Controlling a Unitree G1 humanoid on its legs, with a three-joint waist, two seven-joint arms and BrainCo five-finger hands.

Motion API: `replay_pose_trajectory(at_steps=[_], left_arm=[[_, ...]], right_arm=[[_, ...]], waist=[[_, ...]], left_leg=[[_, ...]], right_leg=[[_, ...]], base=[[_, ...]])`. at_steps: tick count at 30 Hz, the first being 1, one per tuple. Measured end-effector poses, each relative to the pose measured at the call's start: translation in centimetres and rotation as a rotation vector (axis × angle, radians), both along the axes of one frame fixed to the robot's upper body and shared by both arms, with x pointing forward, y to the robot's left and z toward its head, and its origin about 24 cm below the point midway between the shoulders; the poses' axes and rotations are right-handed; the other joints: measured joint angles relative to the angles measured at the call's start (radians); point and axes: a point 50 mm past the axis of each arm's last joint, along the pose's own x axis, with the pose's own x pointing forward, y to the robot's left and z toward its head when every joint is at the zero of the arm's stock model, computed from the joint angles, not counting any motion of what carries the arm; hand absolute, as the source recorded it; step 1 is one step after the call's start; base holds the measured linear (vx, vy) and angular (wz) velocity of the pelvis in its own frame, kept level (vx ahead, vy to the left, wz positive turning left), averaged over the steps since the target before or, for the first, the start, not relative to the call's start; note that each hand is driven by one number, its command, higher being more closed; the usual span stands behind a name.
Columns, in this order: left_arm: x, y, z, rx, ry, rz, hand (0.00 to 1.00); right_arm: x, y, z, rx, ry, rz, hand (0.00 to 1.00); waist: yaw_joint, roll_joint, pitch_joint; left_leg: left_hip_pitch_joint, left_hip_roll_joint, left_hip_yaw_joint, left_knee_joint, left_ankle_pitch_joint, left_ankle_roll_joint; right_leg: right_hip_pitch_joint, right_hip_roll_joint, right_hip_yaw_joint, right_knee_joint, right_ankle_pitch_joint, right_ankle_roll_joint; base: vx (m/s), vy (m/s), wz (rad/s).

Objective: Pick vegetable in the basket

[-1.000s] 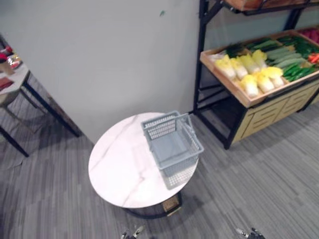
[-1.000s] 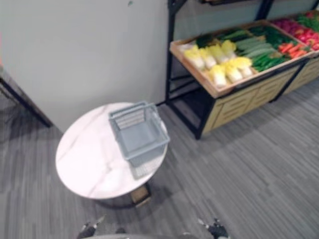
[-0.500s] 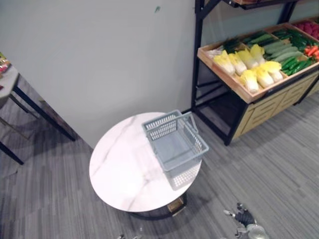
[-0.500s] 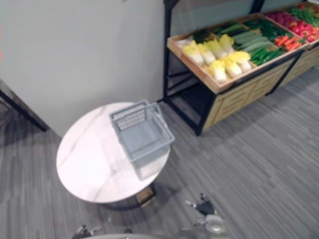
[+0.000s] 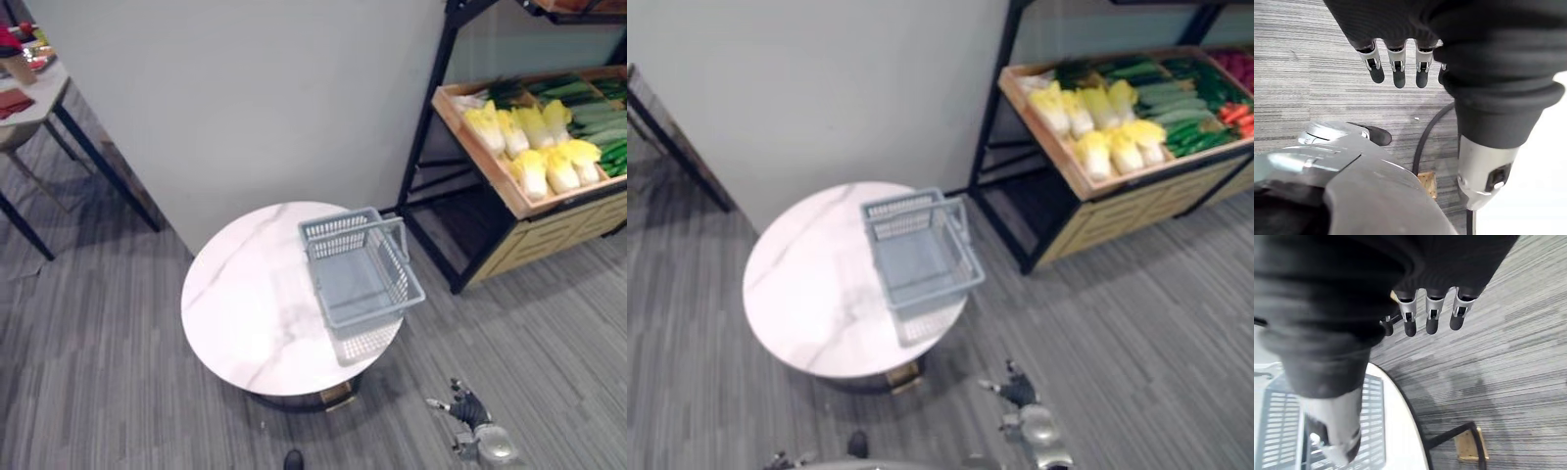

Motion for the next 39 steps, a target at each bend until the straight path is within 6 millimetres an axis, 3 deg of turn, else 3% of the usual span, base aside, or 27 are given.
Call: replay_pose_trajectory(at_steps=[2,4,5,7,10,13,17,22,24,26,28,29,30,31,32,35,36,37,38,39], left_arm=[[0.1,-0.2,0.0,0.000,-0.002,0.002,0.00],[0.9,-0.4,0.1,0.004,-0.025,-0.015,0.00],[1.0,-0.6,0.1,0.003,-0.027,-0.022,0.00],[1.0,-0.9,0.1,0.004,-0.031,-0.030,0.00],[0.8,-0.8,0.1,0.011,-0.024,-0.020,0.00],[-0.6,-0.8,-0.1,0.009,0.019,0.000,0.00],[-1.2,-0.5,-0.1,0.021,0.046,-0.038,0.00],[-0.6,-0.6,-0.1,0.018,0.045,-0.084,0.00],[-0.1,-0.5,-0.1,0.020,0.037,-0.103,0.00],[0.4,-0.7,-0.1,0.015,0.033,-0.135,0.00],[0.5,-0.3,0.0,0.025,0.041,-0.163,0.00],[0.4,-0.1,0.0,0.030,0.043,-0.164,0.00],[0.6,0.1,0.1,0.037,0.042,-0.164,0.00],[0.4,0.5,0.2,0.046,0.049,-0.162,0.00],[0.4,0.7,0.2,0.050,0.050,-0.162,0.00],[0.3,1.0,0.2,0.052,0.055,-0.132,0.00],[0.2,1.3,0.3,0.057,0.058,-0.123,0.00],[0.0,2.0,0.5,0.074,0.064,-0.121,0.00],[0.0,2.5,0.6,0.084,0.067,-0.114,0.00],[0.3,1.7,0.4,0.062,0.059,-0.102,0.00]], right_arm=[[1.1,0.0,1.2,-0.028,-0.069,0.020,0.00],[2.4,-1.4,3.6,-0.097,-0.190,0.020,0.00],[2.6,-2.0,4.4,-0.124,-0.227,0.011,0.00],[4.1,-4.0,8.3,-0.225,-0.398,-0.039,0.00],[5.0,-5.2,12.4,-0.340,-0.577,-0.110,0.00],[4.9,-5.1,14.0,-0.430,-0.647,-0.109,0.00],[5.1,-4.5,14.7,-0.493,-0.672,-0.051,0.00],[7.2,-0.7,14.4,-0.530,-0.669,0.250,0.00],[8.0,-0.2,14.8,-0.552,-0.680,0.300,0.00],[8.8,-0.3,15.5,-0.569,-0.694,0.315,0.00],[9.4,0.0,16.1,-0.568,-0.721,0.315,0.00],[9.5,0.0,16.3,-0.569,-0.728,0.315,0.00],[9.6,0.2,16.5,-0.566,-0.737,0.315,0.00],[9.8,0.5,16.6,-0.565,-0.745,0.322,0.00],[9.8,0.5,16.7,-0.566,-0.749,0.325,0.00],[10.0,0.6,16.9,-0.584,-0.755,0.333,0.00],[10.0,0.6,16.9,-0.588,-0.755,0.335,0.00],[10.0,0.6,16.9,-0.592,-0.756,0.336,0.00],[10.0,0.5,17.1,-0.603,-0.758,0.336,0.00],[10.0,-0.2,17.2,-0.621,-0.749,0.321,0.00]], waist=[[-0.009,0.011,0.002],[-0.015,0.028,0.008],[-0.015,0.032,0.010],[-0.011,0.050,0.001],[-0.012,0.052,-0.001],[-0.011,0.046,-0.019],[-0.009,0.045,-0.038],[-0.003,0.031,-0.051],[-0.001,0.022,-0.042],[0.020,0.018,-0.033],[0.020,0.012,-0.029],[0.018,0.008,-0.022],[0.019,0.012,-0.011],[0.018,0.001,-0.011],[0.018,-0.004,-0.011],[0.017,-0.012,-0.009],[0.017,-0.030,-0.007],[0.017,-0.070,-0.013],[0.017,-0.084,-0.014],[0.013,-0.073,-0.016]], left_leg=[[-0.049,0.008,-0.015,0.068,-0.001,-0.001],[-0.109,0.015,-0.006,0.149,-0.002,0.001],[-0.109,0.019,-0.005,0.147,-0.002,0.001],[-0.094,0.027,-0.005,0.081,0.033,0.001],[-0.082,0.036,0.013,-0.015,0.083,0.005],[-0.080,0.033,0.061,-0.018,0.083,0.005],[-0.065,0.025,0.105,-0.018,0.073,0.009],[-0.029,0.016,0.158,-0.018,0.063,0.010],[-0.014,0.002,0.160,-0.018,0.050,0.015],[0.002,-0.001,0.160,-0.018,0.029,0.022],[0.034,0.008,0.142,-0.018,0.019,0.034],[0.046,0.013,0.126,-0.018,0.016,0.037],[0.062,0.031,0.114,-0.016,0.012,0.040],[0.064,0.044,0.099,-0.014,0.010,0.042],[0.065,0.049,0.096,-0.013,0.009,0.041],[0.068,0.066,0.072,-0.012,0.001,0.030],[0.068,0.059,0.069,-0.017,-0.003,0.023],[0.069,0.039,0.068,-0.018,-0.011,0.011],[0.070,0.035,0.068,-0.018,-0.013,0.001],[0.071,0.067,0.062,-0.003,-0.019,-0.027]], right_leg=[[0.009,0.007,-0.029,-0.007,-0.006,0.009],[0.025,0.017,-0.079,-0.006,-0.006,0.009],[0.030,0.019,-0.088,-0.005,-0.007,0.008],[0.019,0.029,-0.104,0.006,-0.014,0.009],[-0.015,0.034,-0.100,0.005,-0.019,0.012],[-0.032,0.031,-0.051,0.001,-0.014,0.021],[-0.036,0.025,-0.005,-0.018,-0.006,0.033],[-0.044,0.010,0.040,0.007,0.015,0.035],[-0.049,-0.009,0.045,0.050,-0.002,0.038],[-0.110,-0.029,0.064,0.205,-0.003,0.040],[-0.201,-0.039,0.129,0.441,0.044,-0.016],[-0.223,-0.038,0.144,0.500,0.074,-0.020],[-0.257,-0.035,0.160,0.539,0.062,-0.045],[-0.260,-0.029,0.159,0.474,0.021,-0.057],[-0.260,-0.028,0.163,0.428,0.022,-0.056],[-0.250,-0.020,0.195,0.208,0.062,-0.007],[-0.234,-0.022,0.205,0.146,0.067,0.002],[-0.221,-0.031,0.214,0.110,0.044,-0.011],[-0.223,-0.029,0.227,0.105,0.073,0.038],[-0.226,-0.011,0.192,0.114,0.064,0.025]], base=[[-0.06,-0.106,0.38],[-0.12,-0.078,0.59],[-0.12,-0.028,0.50],[-0.13,-0.010,0.29],[-0.14,0.026,0.02],[-0.07,0.049,-0.28],[0.01,0.039,-0.28],[0.05,0.019,-0.29],[0.06,0.042,-0.02],[0.02,0.058,-0.02],[0.01,0.029,0.18],[0.05,-0.030,0.29],[0.06,-0.079,0.32],[0.06,-0.083,0.34],[0.04,-0.107,0.29],[0.05,-0.149,0.28],[0.09,-0.245,0.32],[0.10,-0.282,0.35],[0.14,-0.275,0.35],[0.14,-0.187,0.17]])
